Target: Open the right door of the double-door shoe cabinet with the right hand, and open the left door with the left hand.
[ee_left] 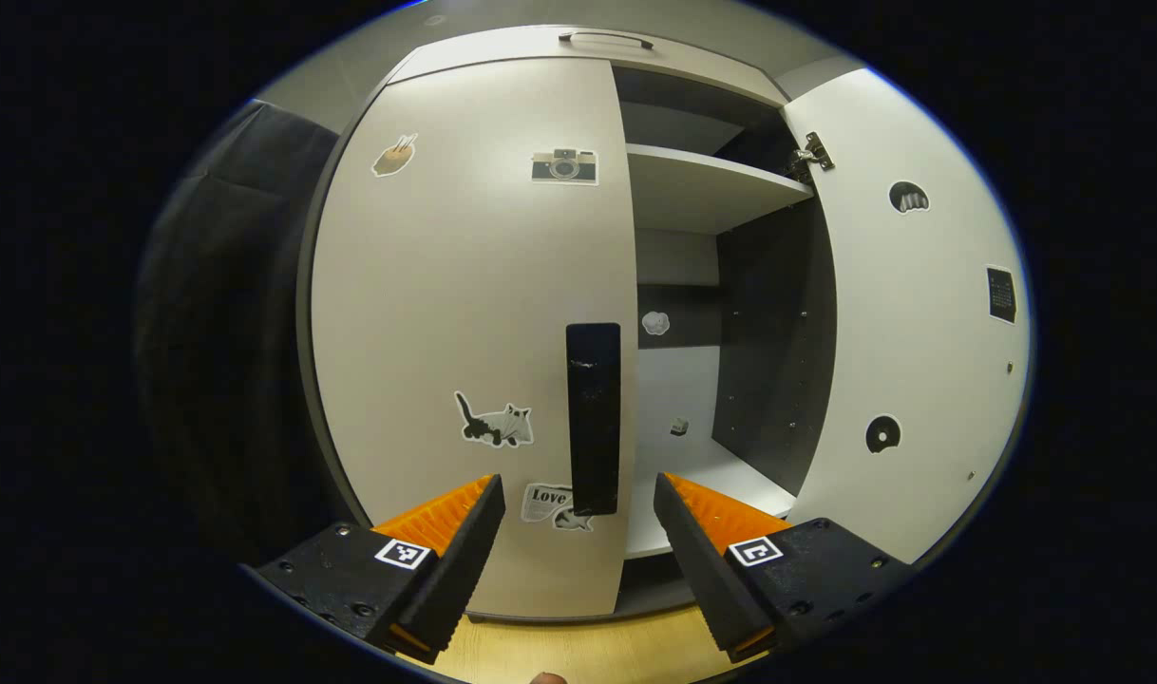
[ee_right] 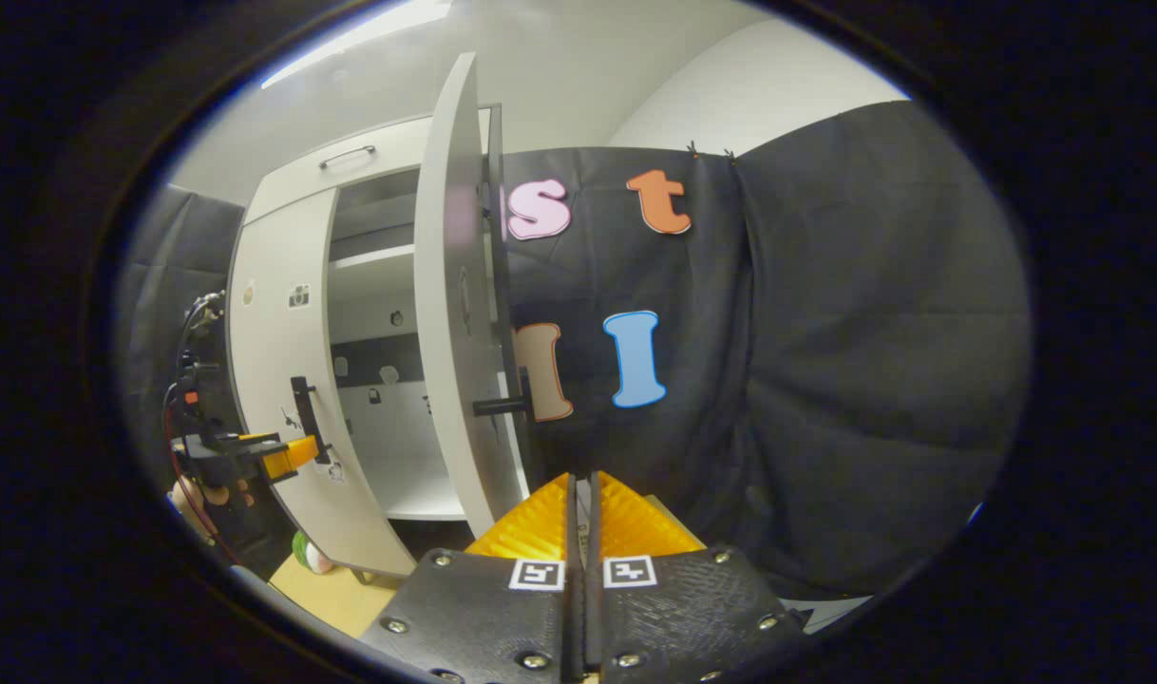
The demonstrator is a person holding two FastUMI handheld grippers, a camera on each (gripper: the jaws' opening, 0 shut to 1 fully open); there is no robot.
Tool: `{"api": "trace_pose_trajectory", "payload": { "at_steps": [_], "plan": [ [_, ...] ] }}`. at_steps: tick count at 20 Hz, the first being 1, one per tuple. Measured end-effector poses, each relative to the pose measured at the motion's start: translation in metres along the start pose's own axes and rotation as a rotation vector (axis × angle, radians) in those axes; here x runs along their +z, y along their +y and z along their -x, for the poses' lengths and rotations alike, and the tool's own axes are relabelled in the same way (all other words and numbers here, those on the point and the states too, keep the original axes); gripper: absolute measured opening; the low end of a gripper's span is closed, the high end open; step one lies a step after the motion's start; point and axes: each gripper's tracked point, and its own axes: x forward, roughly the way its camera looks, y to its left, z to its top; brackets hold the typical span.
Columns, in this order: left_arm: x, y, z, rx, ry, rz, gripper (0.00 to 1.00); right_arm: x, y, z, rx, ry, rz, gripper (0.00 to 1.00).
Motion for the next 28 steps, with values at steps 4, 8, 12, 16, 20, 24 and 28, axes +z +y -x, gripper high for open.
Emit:
{"api": "trace_pose_trajectory", "payload": {
  "at_steps": [4,8,12,16,20,24,28],
  "plan": [
    [0.008,0.002,-0.018,0.028,-0.021,-0.01,0.91,-0.011,-0.016,0.008,-0.033,0.025,0.015,0.01],
    [0.014,0.0,-0.035,0.041,-0.031,-0.023,0.83,-0.021,-0.035,0.017,-0.073,0.043,0.043,0.01],
    [0.012,-0.005,-0.051,0.039,-0.024,-0.033,0.78,-0.034,-0.05,0.027,-0.111,0.072,0.051,0.01],
    [0.013,-0.003,-0.054,0.069,-0.045,-0.035,0.68,-0.047,-0.062,0.036,-0.151,0.098,0.073,0.01],
    [0.01,-0.004,-0.053,0.08,-0.032,-0.043,0.37,-0.047,-0.066,0.041,-0.174,0.095,0.064,0.01],
    [0.011,-0.003,-0.053,0.061,-0.035,-0.011,0.28,-0.055,-0.065,0.043,-0.168,0.119,0.054,0.01],
    [0.009,-0.003,-0.05,0.055,0.003,0.003,0.23,-0.057,-0.057,0.04,-0.155,0.132,0.053,0.01]
  ]
}}
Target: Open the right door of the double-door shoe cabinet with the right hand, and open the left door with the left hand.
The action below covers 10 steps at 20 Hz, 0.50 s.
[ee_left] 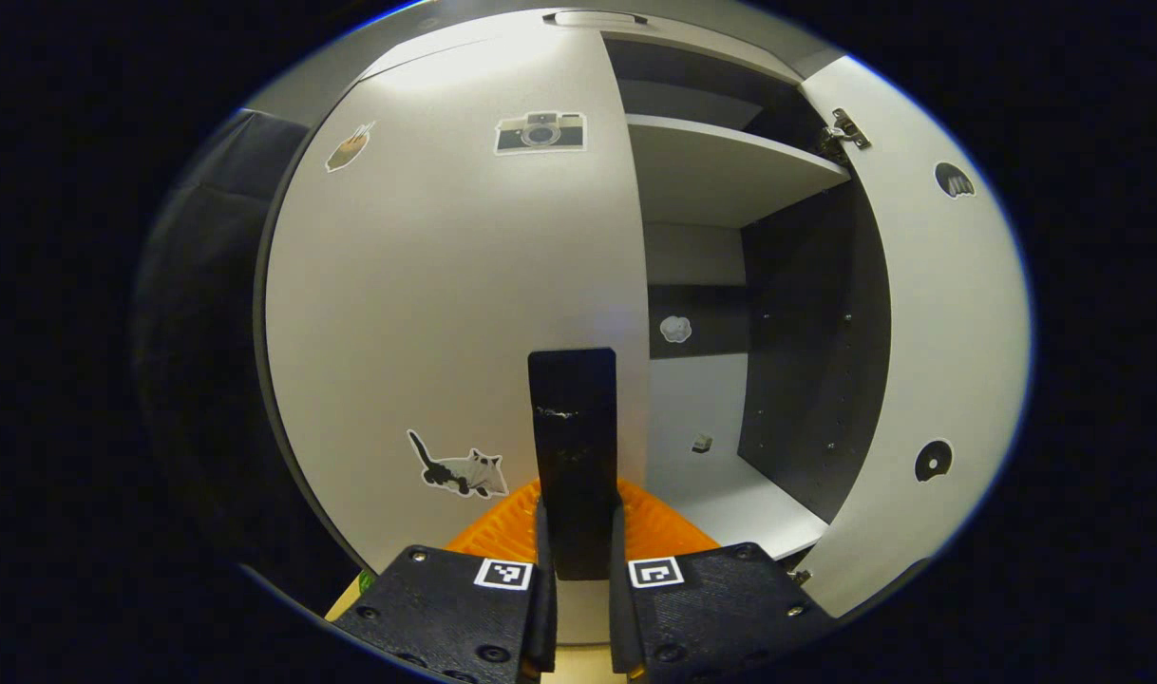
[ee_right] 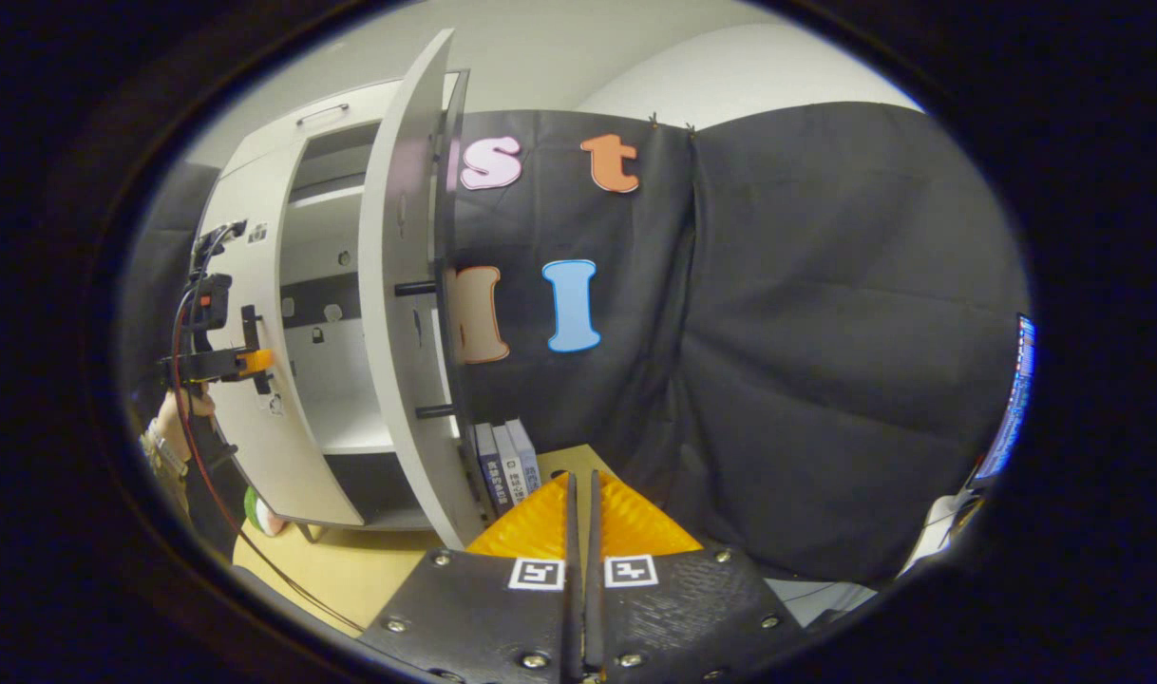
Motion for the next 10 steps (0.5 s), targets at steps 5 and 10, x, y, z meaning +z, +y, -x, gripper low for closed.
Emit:
{"api": "trace_pose_trajectory", "payload": {
  "at_steps": [5,10],
  "plan": [
    [-0.002,-0.001,0.017,-0.063,0.005,0.012,0.19,0.003,0.011,-0.01,0.02,0.002,-0.014,0.01],
    [-0.006,0.007,0.045,-0.113,0.006,0.014,0.17,0.013,0.024,-0.012,0.036,-0.013,-0.009,0.01]
  ]
}}
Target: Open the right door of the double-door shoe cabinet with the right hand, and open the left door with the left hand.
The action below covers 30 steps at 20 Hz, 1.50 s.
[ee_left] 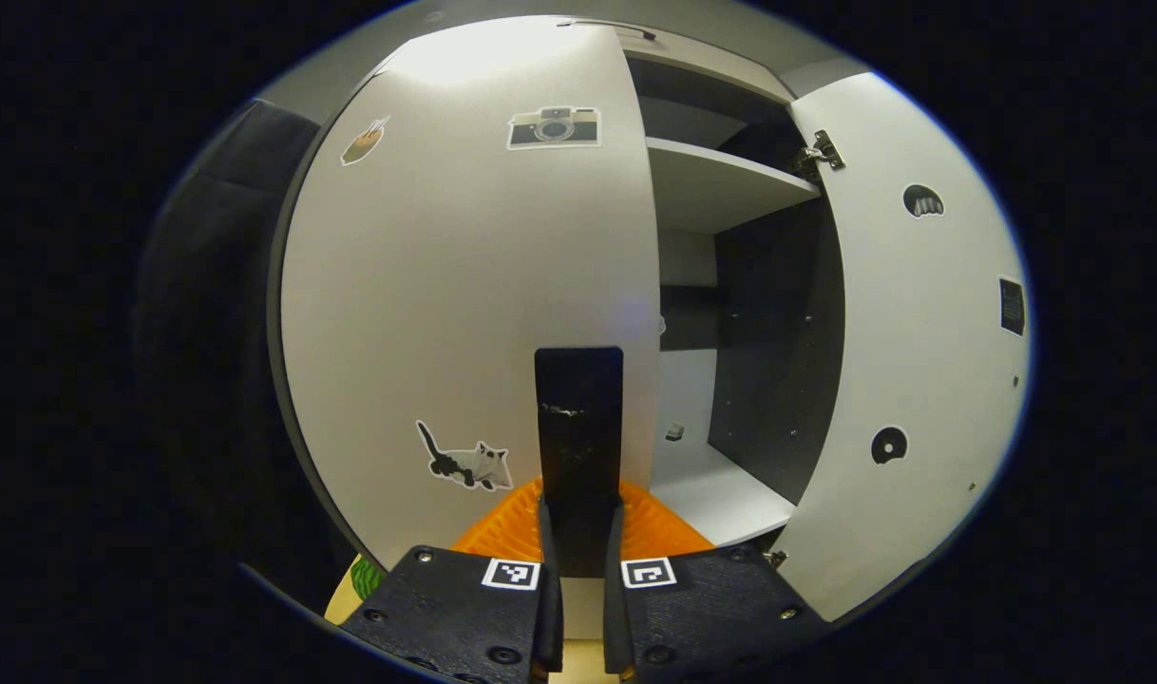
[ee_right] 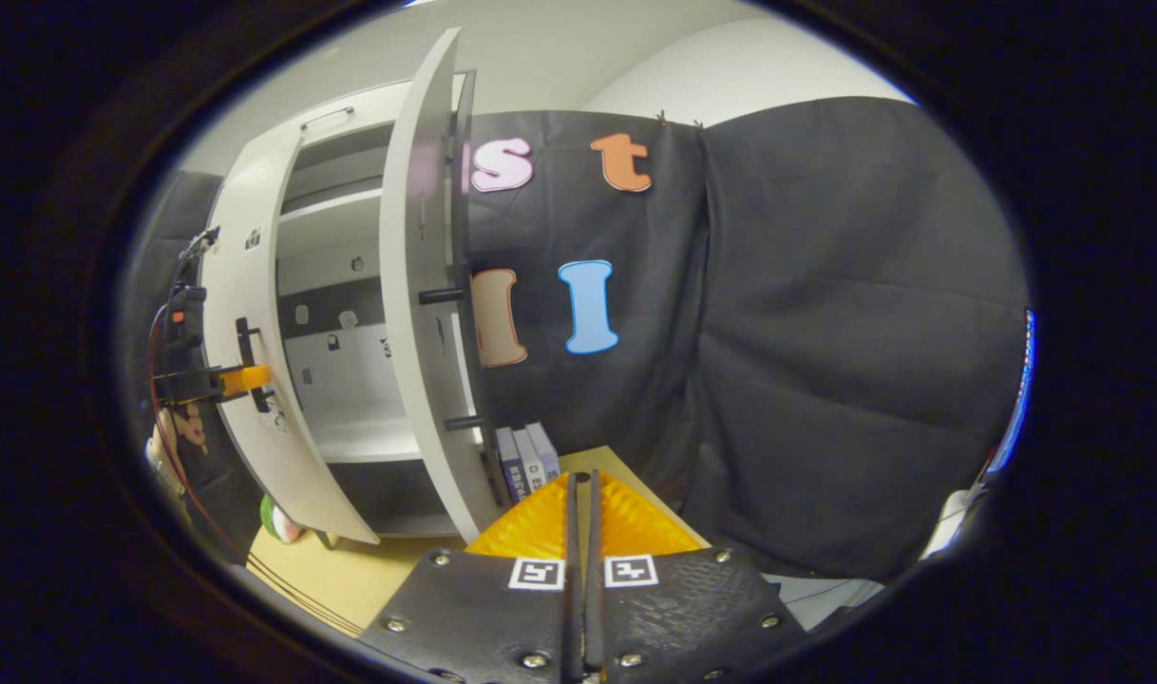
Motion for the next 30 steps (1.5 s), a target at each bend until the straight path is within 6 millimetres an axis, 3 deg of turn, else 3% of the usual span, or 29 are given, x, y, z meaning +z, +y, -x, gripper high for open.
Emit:
{"api": "trace_pose_trajectory", "payload": {
  "at_steps": [3,14,30],
  "plan": [
    [-0.001,0.004,0.019,-0.025,-0.002,0.004,0.17,0.007,0.009,-0.002,0.003,-0.013,0.01,0.01],
    [-0.007,0.025,0.075,-0.047,0.009,0.02,0.17,0.0,0.022,-0.008,0.019,0.008,0.015,0.01],
    [-0.012,0.083,0.136,0.069,0.022,0.034,0.16,-0.005,0.031,-0.02,0.031,0.013,0.001,0.01]
  ]
}}
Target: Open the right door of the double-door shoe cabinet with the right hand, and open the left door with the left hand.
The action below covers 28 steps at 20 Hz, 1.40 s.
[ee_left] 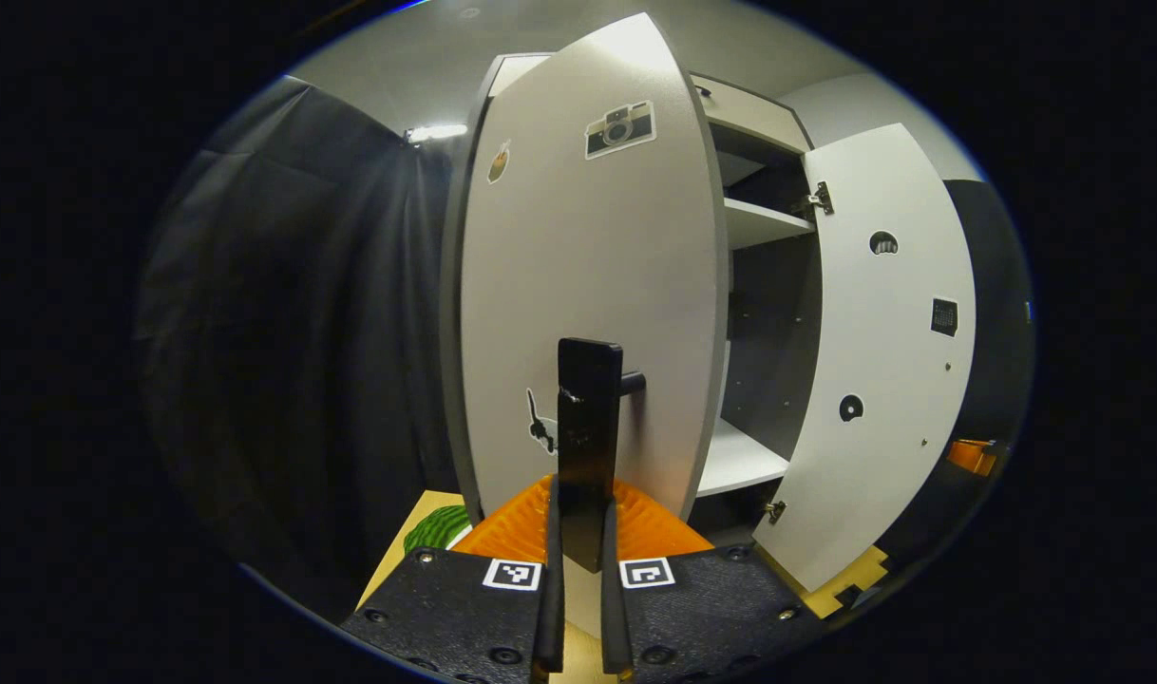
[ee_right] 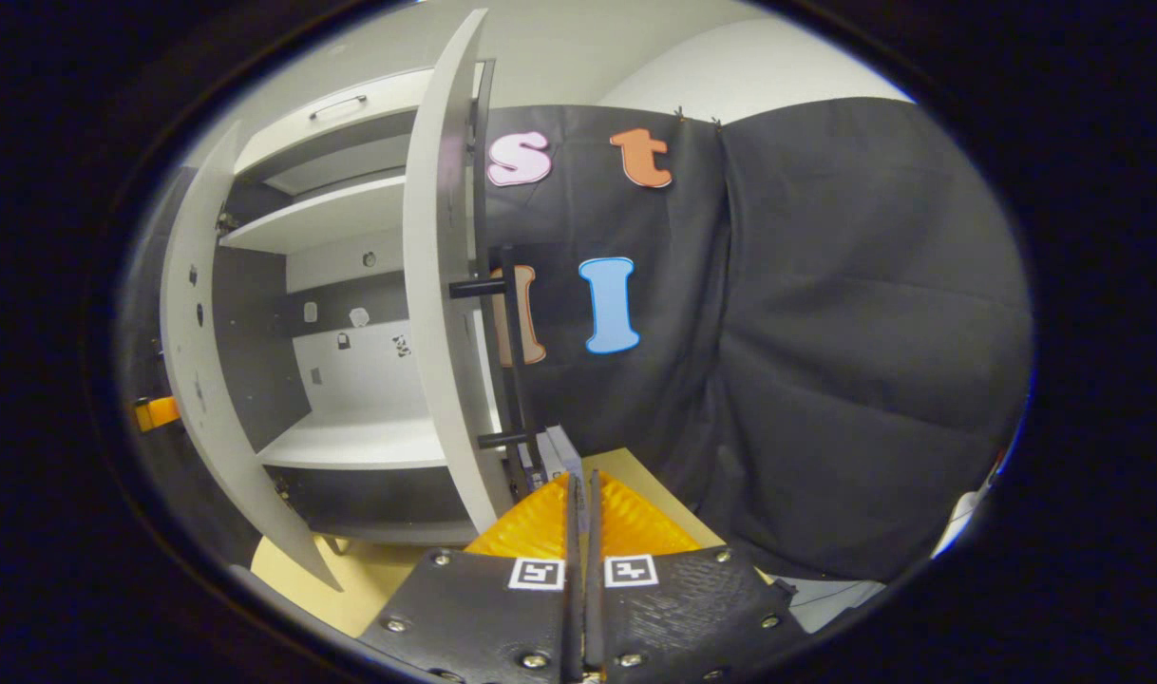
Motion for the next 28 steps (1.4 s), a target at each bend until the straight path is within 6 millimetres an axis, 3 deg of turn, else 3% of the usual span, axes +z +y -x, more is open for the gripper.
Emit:
{"api": "trace_pose_trajectory", "payload": {
  "at_steps": [4,11,21,28],
  "plan": [
    [0.0,0.028,0.015,0.064,-0.004,0.008,0.13,-0.001,0.0,-0.002,-0.001,0.001,-0.004,0.01],
    [-0.003,0.103,0.03,0.212,0.014,0.003,0.0,-0.009,0.007,-0.011,0.03,0.009,-0.023,0.01],
    [-0.001,0.115,0.029,0.154,0.013,0.033,0.0,-0.003,0.033,-0.022,0.078,0.002,-0.013,0.01],
    [-0.002,0.125,0.03,0.098,0.013,0.031,0.0,0.002,0.031,-0.02,0.071,-0.019,-0.005,0.01]
  ]
}}
